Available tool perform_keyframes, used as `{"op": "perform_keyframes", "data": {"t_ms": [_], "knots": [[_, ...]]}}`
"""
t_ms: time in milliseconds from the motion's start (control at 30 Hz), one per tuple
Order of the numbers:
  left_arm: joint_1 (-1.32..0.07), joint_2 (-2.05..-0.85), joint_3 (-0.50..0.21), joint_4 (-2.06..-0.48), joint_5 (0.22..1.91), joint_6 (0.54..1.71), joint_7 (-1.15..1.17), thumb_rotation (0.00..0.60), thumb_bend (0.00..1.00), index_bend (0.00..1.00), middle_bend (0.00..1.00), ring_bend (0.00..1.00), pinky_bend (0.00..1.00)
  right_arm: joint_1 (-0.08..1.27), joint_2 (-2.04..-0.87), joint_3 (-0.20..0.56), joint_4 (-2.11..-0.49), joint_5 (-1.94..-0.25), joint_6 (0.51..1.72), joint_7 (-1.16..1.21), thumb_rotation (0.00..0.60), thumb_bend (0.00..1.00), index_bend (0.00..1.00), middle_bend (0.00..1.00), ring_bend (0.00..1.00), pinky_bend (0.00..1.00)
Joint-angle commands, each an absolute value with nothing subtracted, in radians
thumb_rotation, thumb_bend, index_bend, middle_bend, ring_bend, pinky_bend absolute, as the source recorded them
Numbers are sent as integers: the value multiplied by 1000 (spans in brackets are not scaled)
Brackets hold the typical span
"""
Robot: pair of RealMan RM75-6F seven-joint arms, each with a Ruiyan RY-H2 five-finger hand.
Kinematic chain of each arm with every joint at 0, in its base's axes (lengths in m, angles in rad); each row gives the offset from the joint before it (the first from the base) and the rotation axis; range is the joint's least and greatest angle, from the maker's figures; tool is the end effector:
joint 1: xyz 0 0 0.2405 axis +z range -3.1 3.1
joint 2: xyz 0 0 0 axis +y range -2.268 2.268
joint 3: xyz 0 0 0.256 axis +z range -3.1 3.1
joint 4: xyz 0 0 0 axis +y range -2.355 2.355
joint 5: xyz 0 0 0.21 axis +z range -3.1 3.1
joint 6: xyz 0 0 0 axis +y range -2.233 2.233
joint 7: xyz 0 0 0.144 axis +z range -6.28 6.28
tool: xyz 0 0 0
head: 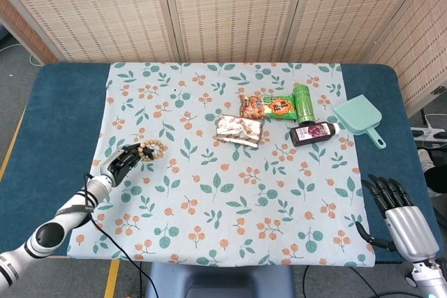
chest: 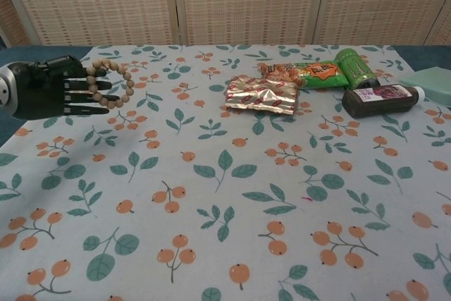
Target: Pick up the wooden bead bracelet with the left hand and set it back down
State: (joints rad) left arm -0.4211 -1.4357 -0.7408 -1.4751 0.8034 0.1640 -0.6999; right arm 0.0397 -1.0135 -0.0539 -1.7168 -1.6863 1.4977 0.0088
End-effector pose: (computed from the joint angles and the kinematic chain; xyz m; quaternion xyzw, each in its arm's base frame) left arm -0.2055 0.3637 0.0379 -0.2253 -0.8667 -0.4356 0.0915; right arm -0.2887 -0.1424 0.1609 0.6521 -0.3922 0.3821 0.5243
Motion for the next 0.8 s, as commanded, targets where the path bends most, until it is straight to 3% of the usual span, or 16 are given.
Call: {"op": "perform_keyframes", "data": {"t_ms": [33,133,267,400,467,600,800], "knots": [[-423,-1428,-733,-1483,816,146,-697,557,1000,517,543,168,0,40,-1013,-54,-1717,-1686,1497,10,310,321,0,0,0,0],[-421,-1425,-736,-1492,823,133,-701,600,1000,498,540,167,0,39,-1012,-54,-1717,-1686,1499,11,309,321,0,0,0,0],[-405,-1433,-746,-1510,849,153,-694,515,979,466,528,166,0,38,-1011,-53,-1716,-1686,1502,15,311,321,0,0,0,0],[-388,-1445,-756,-1517,872,167,-699,430,680,451,526,165,0,38,-1011,-53,-1716,-1688,1503,16,311,321,0,0,0,0],[-384,-1449,-760,-1516,876,168,-707,401,583,450,526,166,0,38,-1011,-54,-1715,-1689,1503,16,310,320,0,0,0,0],[-379,-1454,-760,-1516,872,182,-723,354,500,473,526,166,0,38,-1011,-55,-1716,-1691,1503,15,310,321,0,0,0,0],[-388,-1446,-744,-1518,869,187,-734,353,465,523,536,171,0,38,-1011,-56,-1717,-1693,1502,14,309,321,0,0,0,0]]}}
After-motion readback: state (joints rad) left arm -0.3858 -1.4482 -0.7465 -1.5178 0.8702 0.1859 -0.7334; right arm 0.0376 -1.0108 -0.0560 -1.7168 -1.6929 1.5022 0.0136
